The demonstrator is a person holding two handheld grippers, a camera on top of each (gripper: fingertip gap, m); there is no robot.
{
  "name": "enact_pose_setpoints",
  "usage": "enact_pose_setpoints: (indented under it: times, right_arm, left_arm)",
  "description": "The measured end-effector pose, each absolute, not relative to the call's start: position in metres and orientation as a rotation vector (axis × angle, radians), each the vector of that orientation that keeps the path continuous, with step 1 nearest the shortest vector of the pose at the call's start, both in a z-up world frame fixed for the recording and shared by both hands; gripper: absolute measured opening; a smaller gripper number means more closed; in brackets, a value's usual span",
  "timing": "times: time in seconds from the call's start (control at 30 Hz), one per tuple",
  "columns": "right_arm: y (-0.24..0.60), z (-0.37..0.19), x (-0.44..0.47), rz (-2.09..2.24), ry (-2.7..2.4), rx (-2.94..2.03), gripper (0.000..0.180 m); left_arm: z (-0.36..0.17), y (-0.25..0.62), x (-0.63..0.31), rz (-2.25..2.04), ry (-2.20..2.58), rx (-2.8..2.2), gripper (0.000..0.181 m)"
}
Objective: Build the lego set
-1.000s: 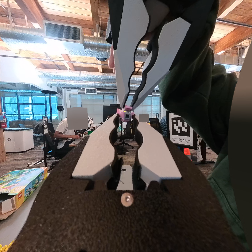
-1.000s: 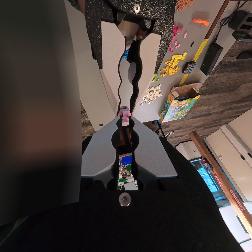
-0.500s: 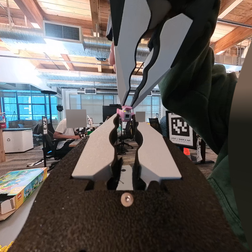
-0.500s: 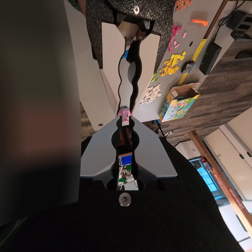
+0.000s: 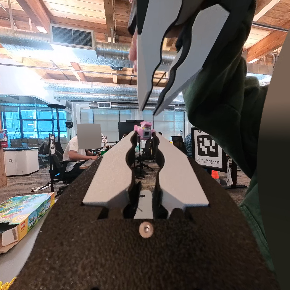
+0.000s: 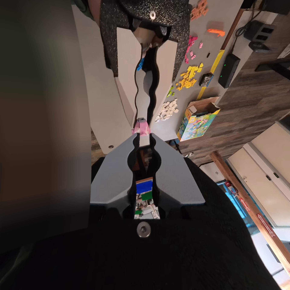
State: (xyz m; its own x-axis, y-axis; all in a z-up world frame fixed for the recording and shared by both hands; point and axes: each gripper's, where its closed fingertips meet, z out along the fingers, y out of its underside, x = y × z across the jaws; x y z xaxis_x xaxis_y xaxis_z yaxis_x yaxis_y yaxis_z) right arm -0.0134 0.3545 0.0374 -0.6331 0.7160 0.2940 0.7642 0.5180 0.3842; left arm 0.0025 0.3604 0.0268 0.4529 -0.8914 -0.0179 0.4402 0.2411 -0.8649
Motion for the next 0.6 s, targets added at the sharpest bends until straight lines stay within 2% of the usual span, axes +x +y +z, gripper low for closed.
enact_pose_setpoints:
  times: [0.03, 0.3, 0.47, 0.6]
  right_arm:
    - [0.354, 0.041, -0.014, -0.729, -2.633, -1.281, 0.012]
    - [0.349, 0.056, -0.013, -0.417, -2.425, -0.984, 0.031]
    - [0.339, 0.059, -0.012, -0.202, -2.203, -0.747, 0.057]
    - [0.327, 0.058, -0.008, -0.115, -2.022, -0.559, 0.064]
  left_arm:
    - [0.027, 0.361, 0.002, -0.986, 0.586, -0.925, 0.017]
    - [0.027, 0.361, -0.002, -0.984, 0.571, -0.923, 0.017]
    - [0.028, 0.362, -0.004, -0.982, 0.563, -0.925, 0.017]
    - [0.028, 0.362, -0.005, -0.984, 0.558, -0.926, 0.017]
